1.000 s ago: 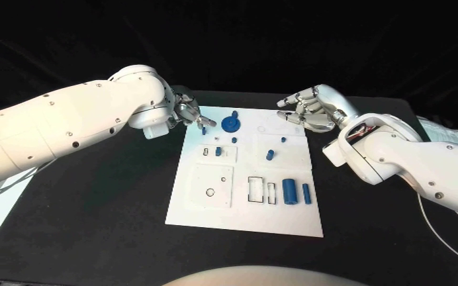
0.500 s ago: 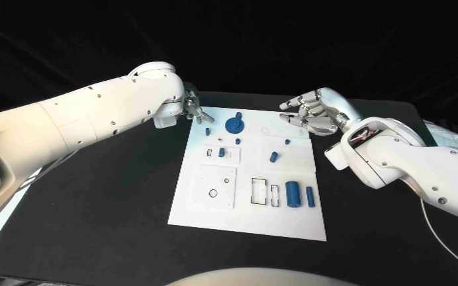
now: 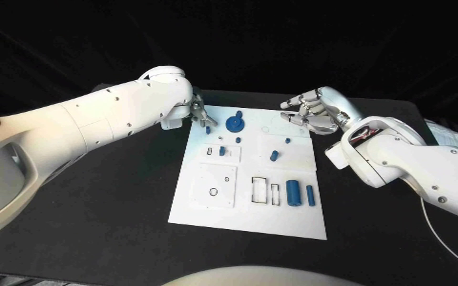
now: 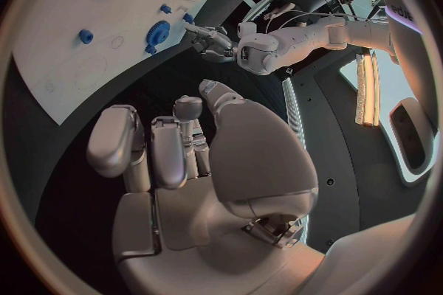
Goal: Assemble the parts on the task board
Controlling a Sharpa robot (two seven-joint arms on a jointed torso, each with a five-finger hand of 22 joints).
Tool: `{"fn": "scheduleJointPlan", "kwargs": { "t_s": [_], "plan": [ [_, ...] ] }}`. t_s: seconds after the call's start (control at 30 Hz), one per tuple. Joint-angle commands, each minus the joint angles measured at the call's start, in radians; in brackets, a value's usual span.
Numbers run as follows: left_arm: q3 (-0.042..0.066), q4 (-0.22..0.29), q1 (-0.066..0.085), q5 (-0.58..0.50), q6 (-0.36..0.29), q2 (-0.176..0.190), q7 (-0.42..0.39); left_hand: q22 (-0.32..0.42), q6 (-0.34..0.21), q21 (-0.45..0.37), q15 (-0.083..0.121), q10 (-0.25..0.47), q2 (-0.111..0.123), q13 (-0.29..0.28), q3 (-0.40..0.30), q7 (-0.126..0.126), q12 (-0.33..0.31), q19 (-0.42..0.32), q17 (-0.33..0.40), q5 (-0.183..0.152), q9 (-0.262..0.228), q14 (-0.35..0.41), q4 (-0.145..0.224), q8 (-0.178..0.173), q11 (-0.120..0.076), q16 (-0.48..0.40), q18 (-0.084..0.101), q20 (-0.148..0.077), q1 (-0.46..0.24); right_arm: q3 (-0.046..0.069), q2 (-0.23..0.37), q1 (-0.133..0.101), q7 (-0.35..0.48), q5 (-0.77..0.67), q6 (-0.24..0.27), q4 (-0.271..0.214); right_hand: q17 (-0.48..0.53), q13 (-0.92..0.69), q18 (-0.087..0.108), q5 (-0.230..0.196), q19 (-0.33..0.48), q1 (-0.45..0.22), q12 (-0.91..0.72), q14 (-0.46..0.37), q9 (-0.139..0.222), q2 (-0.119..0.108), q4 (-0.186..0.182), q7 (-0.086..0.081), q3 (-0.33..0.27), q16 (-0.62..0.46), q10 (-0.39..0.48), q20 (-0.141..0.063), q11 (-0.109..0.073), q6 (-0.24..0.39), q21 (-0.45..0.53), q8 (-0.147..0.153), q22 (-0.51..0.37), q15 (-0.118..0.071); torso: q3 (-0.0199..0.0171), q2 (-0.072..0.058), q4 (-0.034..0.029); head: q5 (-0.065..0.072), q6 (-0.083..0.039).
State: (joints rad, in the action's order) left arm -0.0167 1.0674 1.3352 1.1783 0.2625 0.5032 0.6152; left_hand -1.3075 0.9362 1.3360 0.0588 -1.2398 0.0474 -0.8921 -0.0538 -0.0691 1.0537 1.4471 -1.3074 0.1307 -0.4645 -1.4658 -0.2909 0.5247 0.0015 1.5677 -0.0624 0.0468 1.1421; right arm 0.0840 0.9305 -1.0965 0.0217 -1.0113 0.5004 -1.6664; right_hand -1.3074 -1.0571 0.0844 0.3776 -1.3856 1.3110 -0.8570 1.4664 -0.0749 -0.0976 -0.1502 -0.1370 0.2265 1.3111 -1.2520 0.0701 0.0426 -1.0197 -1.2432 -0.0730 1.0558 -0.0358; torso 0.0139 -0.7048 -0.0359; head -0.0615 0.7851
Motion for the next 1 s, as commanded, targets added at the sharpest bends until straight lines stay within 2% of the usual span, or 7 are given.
{"fn": "scheduleJointPlan", "kwargs": {
  "t_s": [0.03,0.3,0.6,1.0],
  "plan": [
    [0.0,-0.004,-0.001,-0.007,0.026,-0.004,-0.016,-0.033,0.006,0.005,0.007,-0.004,-0.006,-0.001,0.007,0.001,0.006,0.006,-0.263,0.001,-0.002,-0.105,0.0,0.005,-0.006,0.003,-0.002,-0.001,0.001,0.0,-0.003,0.001,0.013,-0.002,-0.014,0.001,-0.035,0.001,0.015,0.005,0.006,0.005,0.005,0.052,-0.001,0.003,0.003,0.0,0.003,-0.004,0.008,-0.002,0.002,-0.001,0.005,-0.002,-0.001,0.002,-0.001,0.001,-0.0009,-0.003,0.003],
    [-0.001,-0.007,-0.001,-0.027,0.053,-0.006,-0.009,-0.038,0.013,0.009,0.01,-0.01,-0.018,-0.007,0.01,0.006,0.013,0.008,-0.263,0.002,-0.012,-0.105,0.003,0.014,-0.01,0.003,-0.001,-0.004,0.003,0.0,-0.005,0.003,0.013,-0.002,-0.015,0.006,-0.035,0.001,0.015,0.006,0.005,0.006,0.005,0.052,-0.001,0.003,0.003,0.0,0.003,-0.003,0.008,-0.002,0.002,-0.001,0.005,-0.002,-0.001,0.002,-0.0008,0.001,-0.0006,-0.006,0.003],
    [-0.001,-0.007,-0.001,-0.034,0.082,-0.006,-0.002,-0.048,0.014,0.016,0.017,-0.021,-0.039,-0.02,-0.012,0.014,0.025,0.014,-0.263,0.005,-0.033,-0.105,0.014,0.028,-0.018,0.003,0.002,-0.011,0.053,0.0,-0.006,0.004,0.012,-0.001,-0.016,0.007,-0.035,0.001,0.015,0.006,0.005,0.006,0.005,0.052,-0.001,0.003,0.003,0.0,0.003,-0.003,0.008,-0.002,0.002,-0.001,0.005,-0.002,-0.001,0.002,-0.0006,0.001,-0.0008,-0.005,0.005],
    [-0.001,-0.011,-0.001,-0.051,0.077,-0.008,-0.003,-0.054,0.014,0.021,0.02,-0.027,-0.043,-0.028,-0.024,0.017,0.032,0.017,-0.263,0.005,-0.044,-0.105,0.015,0.034,-0.021,0.003,0.003,-0.013,0.072,0.0,-0.007,0.004,0.012,-0.001,-0.016,0.007,-0.036,0.001,0.015,0.008,0.005,0.007,0.004,0.053,-0.001,0.003,0.004,0.0,0.004,-0.003,0.008,-0.002,0.002,-0.002,0.005,-0.002,-0.001,0.002,-0.0008,0.001,-0.0005,-0.005,0.005]
  ]
}}
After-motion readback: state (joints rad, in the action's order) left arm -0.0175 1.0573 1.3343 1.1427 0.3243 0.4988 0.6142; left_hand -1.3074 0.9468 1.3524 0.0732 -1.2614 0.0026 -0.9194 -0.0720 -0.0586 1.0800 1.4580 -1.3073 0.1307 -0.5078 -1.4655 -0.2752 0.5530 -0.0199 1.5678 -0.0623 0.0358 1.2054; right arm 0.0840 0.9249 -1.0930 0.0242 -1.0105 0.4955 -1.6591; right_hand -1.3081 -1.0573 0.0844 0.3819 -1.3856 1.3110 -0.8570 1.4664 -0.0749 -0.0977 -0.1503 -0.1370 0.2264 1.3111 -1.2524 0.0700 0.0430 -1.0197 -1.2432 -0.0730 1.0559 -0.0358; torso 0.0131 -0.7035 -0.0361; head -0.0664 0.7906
